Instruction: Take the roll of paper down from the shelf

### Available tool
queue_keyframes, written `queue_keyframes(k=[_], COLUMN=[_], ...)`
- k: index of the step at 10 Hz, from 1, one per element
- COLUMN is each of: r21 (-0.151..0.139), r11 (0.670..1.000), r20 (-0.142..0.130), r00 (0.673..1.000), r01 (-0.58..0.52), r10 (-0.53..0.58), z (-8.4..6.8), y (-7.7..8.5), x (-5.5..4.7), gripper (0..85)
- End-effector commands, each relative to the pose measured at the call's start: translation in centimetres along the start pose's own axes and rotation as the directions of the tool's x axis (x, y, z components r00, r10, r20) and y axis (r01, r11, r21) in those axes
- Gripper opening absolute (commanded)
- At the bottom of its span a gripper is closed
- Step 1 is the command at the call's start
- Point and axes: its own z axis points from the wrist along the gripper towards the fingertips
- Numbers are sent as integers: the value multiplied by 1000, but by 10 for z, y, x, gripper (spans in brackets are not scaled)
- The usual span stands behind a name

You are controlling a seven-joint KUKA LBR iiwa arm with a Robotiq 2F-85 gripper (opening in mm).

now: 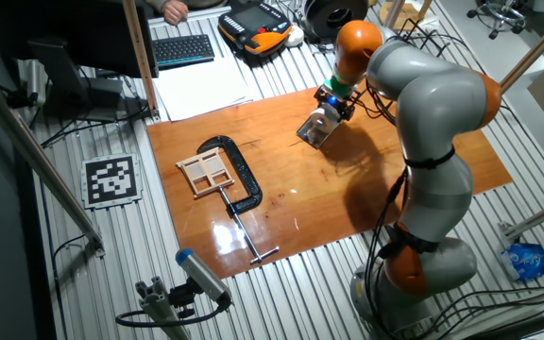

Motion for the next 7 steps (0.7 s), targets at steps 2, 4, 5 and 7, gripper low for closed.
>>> queue_keyframes(k=[2,4,5,7], r21=[8,-9,-14,-5], r11=[1000,1000,1000,1000], r20=[-13,-38,-48,-63], r00=[1000,999,999,998], r01=[2,8,8,7], r10=[-2,-8,-8,-7], z=[-2,-3,-4,-8], y=[2,2,2,0], x=[3,3,4,7], gripper=[510,170,170,170])
